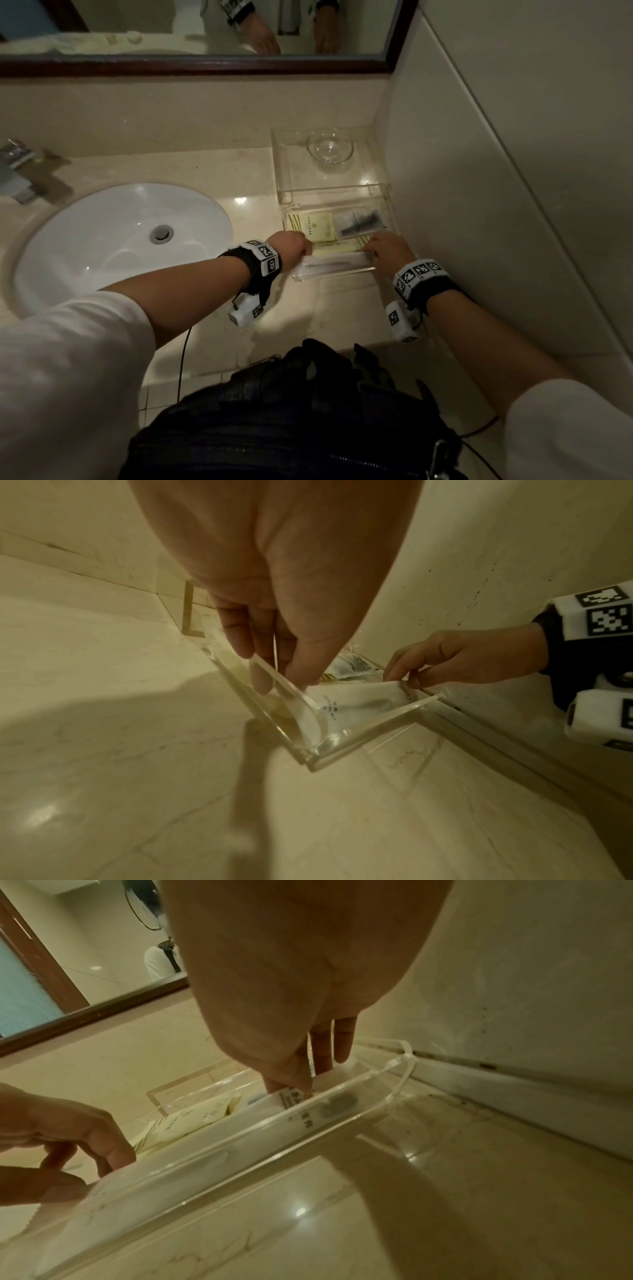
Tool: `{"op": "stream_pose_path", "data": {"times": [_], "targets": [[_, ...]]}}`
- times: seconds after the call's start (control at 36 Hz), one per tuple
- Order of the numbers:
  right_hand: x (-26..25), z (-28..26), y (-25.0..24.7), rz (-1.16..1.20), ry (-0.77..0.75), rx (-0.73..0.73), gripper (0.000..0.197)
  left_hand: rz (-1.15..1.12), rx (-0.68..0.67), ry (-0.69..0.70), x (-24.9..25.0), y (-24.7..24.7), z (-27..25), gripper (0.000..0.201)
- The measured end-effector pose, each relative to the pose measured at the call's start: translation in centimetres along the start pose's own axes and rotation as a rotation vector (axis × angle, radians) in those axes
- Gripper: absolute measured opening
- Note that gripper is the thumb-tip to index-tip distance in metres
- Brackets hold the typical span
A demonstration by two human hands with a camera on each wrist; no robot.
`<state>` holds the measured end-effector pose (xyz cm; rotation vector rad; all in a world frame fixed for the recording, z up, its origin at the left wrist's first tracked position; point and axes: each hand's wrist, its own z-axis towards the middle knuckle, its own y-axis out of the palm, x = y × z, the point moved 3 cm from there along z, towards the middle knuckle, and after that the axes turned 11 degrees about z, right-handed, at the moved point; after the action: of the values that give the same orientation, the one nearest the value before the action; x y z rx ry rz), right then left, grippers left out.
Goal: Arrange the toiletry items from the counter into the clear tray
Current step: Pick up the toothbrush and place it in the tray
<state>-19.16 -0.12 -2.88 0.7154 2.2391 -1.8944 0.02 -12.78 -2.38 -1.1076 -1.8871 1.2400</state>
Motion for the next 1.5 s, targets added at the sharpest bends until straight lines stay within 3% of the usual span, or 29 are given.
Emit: {"op": "stream_pose_path", "data": {"times": [0.81, 1.0, 1.39, 1.5], "targets": [[0.5, -0.2, 0.6, 0.075, 0.013, 0.007, 0.035, 0.051, -0.048, -0.002, 0.0, -0.7, -0.8, 0.032], [0.4, 0.2, 1.1, 0.055, 0.077, -0.061, 0.037, 0.078, -0.049, -0.03, 0.3, -0.3, -0.6, 0.034], [-0.7, 1.3, 1.2, 0.0, 0.059, -0.17, 0.041, 0.004, -0.08, -0.061, 0.1, -0.4, -0.6, 0.034], [-1.0, 1.5, 0.9, 0.047, 0.059, -0.118, 0.038, -0.022, -0.071, -0.063, 0.1, -0.6, -0.7, 0.031]]}}
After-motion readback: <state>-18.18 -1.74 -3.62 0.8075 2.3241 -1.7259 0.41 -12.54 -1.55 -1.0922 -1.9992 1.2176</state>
